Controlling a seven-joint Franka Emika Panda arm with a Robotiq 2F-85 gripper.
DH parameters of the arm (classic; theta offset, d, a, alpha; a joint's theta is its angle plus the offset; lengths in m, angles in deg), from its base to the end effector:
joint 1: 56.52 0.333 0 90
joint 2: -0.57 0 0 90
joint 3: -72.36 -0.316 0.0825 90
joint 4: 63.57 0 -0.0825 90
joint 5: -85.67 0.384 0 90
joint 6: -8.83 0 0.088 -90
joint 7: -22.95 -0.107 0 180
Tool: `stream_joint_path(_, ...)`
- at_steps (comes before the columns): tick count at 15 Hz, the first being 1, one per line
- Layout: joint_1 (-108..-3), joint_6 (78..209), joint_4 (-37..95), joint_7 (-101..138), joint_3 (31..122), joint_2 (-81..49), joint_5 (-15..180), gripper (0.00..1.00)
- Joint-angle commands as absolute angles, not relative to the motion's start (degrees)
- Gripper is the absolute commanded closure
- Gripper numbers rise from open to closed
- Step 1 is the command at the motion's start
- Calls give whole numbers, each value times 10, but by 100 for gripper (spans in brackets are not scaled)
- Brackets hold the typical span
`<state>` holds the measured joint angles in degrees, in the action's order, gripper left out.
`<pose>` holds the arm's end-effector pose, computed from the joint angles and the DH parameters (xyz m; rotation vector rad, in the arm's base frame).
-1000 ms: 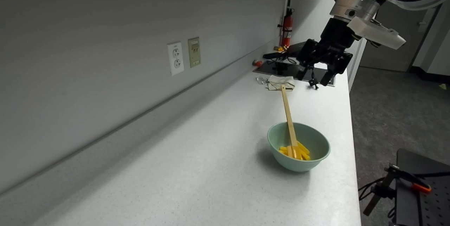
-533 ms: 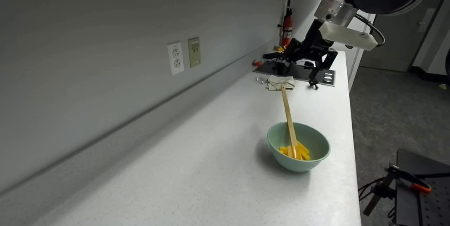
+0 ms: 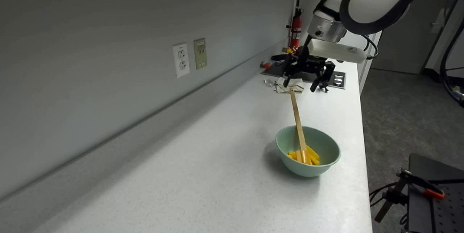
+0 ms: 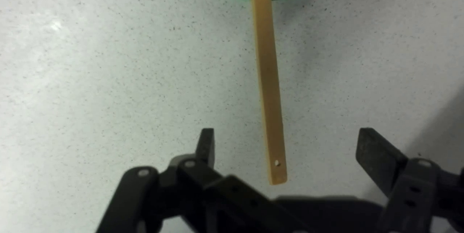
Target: Use the ladle to stir in the bowl
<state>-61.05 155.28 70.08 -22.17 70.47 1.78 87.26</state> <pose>0.5256 -0.0246 0.3699 -2.7469 1.2510 -0.3361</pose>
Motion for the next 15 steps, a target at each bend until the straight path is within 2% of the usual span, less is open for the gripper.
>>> stream_joint_path(1, -597, 1552, 696, -221, 716, 12, 873, 0)
stream_joint_path(15, -578, 1562, 691, -316, 715, -13, 788, 0)
